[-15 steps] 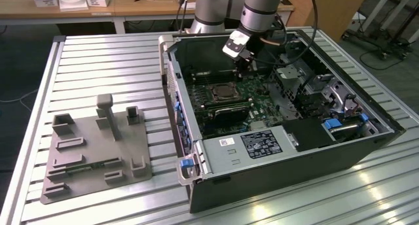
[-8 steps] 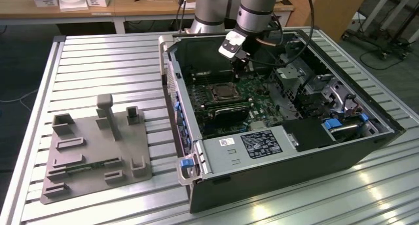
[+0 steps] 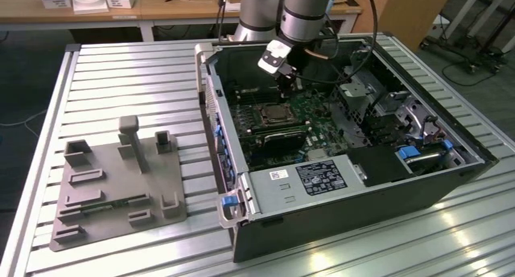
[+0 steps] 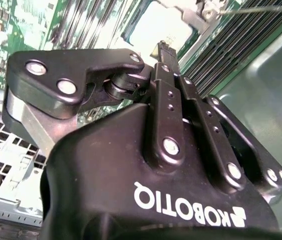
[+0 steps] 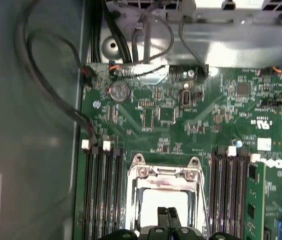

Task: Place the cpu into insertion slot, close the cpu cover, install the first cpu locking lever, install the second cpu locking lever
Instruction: 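Close the cpu cover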

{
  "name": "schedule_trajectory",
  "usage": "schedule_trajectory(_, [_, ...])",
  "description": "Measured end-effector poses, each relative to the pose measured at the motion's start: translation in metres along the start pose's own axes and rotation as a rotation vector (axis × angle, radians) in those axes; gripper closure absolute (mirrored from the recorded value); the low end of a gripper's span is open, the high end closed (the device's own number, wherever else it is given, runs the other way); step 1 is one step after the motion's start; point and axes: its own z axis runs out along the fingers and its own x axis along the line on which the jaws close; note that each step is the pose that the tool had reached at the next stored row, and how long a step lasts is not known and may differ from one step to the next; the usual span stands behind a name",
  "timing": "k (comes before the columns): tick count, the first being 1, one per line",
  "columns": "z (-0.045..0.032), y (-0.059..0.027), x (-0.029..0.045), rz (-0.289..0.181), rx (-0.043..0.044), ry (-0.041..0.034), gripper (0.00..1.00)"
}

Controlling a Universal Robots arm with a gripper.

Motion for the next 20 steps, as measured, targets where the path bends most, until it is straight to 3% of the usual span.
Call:
schedule_trajectory(13, [0.0010, -0.0031, 0.0002, 0.000, -0.0002, 0.0002, 0.90])
schedule_trajectory(20, [0.0041, -0.0090, 0.0004, 0.000, 0.0000, -0.0001, 0.90])
